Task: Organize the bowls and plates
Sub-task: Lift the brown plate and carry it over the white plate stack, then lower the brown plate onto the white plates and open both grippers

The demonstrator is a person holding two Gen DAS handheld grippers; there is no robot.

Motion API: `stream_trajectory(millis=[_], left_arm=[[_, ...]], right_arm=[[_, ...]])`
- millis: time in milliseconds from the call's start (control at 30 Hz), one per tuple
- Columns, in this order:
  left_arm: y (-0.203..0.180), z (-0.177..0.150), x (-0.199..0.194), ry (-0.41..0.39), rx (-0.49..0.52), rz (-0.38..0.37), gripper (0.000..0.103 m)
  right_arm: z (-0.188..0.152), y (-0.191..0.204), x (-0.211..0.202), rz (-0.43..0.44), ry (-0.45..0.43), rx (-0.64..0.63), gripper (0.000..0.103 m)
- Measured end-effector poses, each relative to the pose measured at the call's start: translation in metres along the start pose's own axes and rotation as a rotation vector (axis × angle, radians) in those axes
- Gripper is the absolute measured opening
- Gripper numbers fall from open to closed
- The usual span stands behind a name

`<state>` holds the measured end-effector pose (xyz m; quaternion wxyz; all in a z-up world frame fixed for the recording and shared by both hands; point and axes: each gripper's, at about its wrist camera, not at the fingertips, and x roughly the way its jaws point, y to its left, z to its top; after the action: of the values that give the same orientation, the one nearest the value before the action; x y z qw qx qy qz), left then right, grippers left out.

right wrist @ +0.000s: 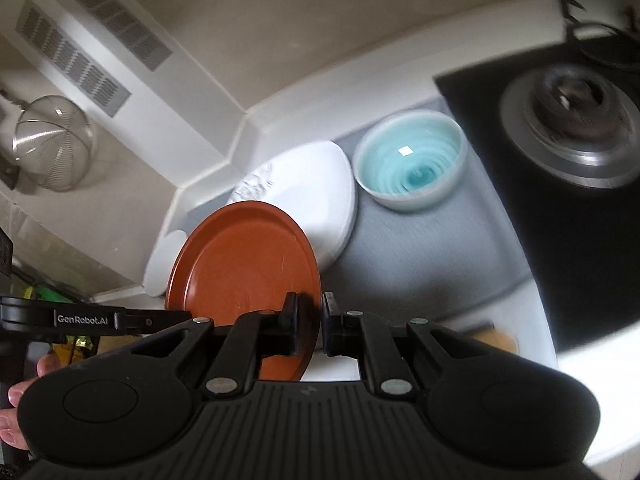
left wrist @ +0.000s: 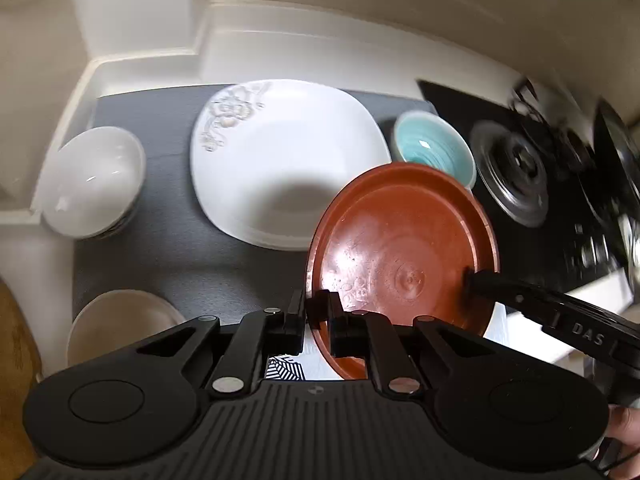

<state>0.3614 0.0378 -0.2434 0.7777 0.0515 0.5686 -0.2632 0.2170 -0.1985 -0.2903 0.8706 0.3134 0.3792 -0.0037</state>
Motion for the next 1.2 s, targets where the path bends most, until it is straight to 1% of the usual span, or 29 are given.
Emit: stream_trajectory(millis=[33, 100, 167, 300, 433, 500, 567, 700, 867, 967, 1033, 1200], left_arm=[[0.002, 0.003, -0.003, 0.005, -0.036, -0.003, 0.012], [0.009, 0.01, -0.009, 0.023, -0.127, -0.039, 0.012], [0.013, 0.014, -0.021, -0.002, -0.185, -0.027, 0.012], [0.013, 0.023, -0.049, -0.073, -0.244, 0.013, 0.012], [0.005, 0.032, -0.068, -0.137, -0.278, 0.088, 0.012], [0.004, 0.036, -0.072, -0.152, -0.295, 0.093, 0.012], [0.005, 0.039, -0.071, -0.143, -0.327, 0.086, 0.012], [0.01, 0.042, -0.063, -0.115, -0.364, 0.077, 0.012], [0.014, 0.047, -0.052, -0.12, -0.375, 0.1, 0.012], [0.017, 0.05, -0.043, -0.112, -0.37, 0.115, 0.012], [0.02, 0.052, -0.036, -0.107, -0.373, 0.106, 0.012], [0.034, 0.051, -0.019, -0.068, -0.409, 0.054, 0.012]], right_arm=[[0.007, 0.006, 0.0, -0.008, 0.004, -0.043, 0.011], [0.021, 0.021, -0.002, -0.037, 0.007, -0.139, 0.011], [0.037, 0.03, -0.006, 0.012, 0.015, -0.176, 0.011], [0.066, 0.046, -0.011, 0.091, 0.016, -0.247, 0.011], [0.091, 0.05, -0.009, 0.159, 0.037, -0.255, 0.01], [0.097, 0.051, -0.009, 0.176, 0.03, -0.271, 0.009], [0.103, 0.048, -0.008, 0.191, 0.029, -0.275, 0.007], [0.11, 0.039, 0.0, 0.218, 0.041, -0.22, 0.006], [0.112, 0.036, 0.011, 0.212, 0.054, -0.225, 0.006], [0.11, 0.035, 0.022, 0.189, 0.072, -0.245, 0.006], [0.11, 0.032, 0.03, 0.166, 0.082, -0.24, 0.006], [0.106, 0.028, 0.046, 0.111, 0.108, -0.22, 0.005]])
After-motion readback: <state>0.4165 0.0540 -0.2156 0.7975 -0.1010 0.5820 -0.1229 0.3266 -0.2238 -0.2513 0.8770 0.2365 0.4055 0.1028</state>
